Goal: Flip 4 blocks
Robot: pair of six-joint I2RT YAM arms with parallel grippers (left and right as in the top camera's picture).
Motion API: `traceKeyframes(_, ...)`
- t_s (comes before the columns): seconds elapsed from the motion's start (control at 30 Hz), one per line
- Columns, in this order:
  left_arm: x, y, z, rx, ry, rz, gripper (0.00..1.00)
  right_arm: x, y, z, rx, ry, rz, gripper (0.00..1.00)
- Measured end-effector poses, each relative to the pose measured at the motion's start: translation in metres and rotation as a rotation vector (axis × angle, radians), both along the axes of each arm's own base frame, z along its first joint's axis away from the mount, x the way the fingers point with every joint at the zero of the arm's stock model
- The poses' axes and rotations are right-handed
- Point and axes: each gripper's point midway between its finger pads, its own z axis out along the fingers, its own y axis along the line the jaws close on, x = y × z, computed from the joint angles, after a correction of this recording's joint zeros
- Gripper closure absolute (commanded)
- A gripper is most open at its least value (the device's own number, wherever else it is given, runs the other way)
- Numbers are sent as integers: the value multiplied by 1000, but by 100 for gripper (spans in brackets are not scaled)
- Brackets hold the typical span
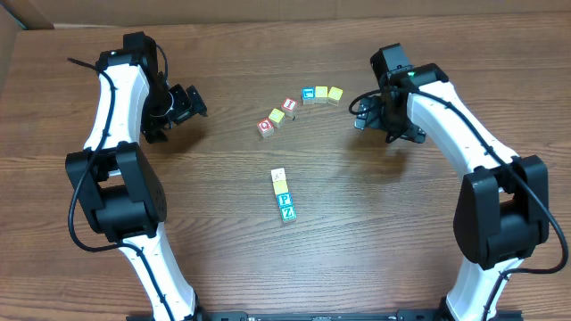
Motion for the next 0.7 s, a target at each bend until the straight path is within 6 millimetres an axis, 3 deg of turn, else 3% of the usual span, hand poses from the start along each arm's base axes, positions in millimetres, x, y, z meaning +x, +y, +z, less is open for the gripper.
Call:
traceKeyframes(0.5, 0, 0, 0, 0, 0, 0, 0, 0, 0, 2, 1, -5, -1, 0)
traceKeyframes(0.6, 0, 0, 0, 0, 0, 0, 0, 1, 0, 16, 11, -37, -1, 0)
traceKeyframes(0.7, 0, 0, 0, 0, 0, 0, 0, 2, 0, 50, 32, -121, -1, 0)
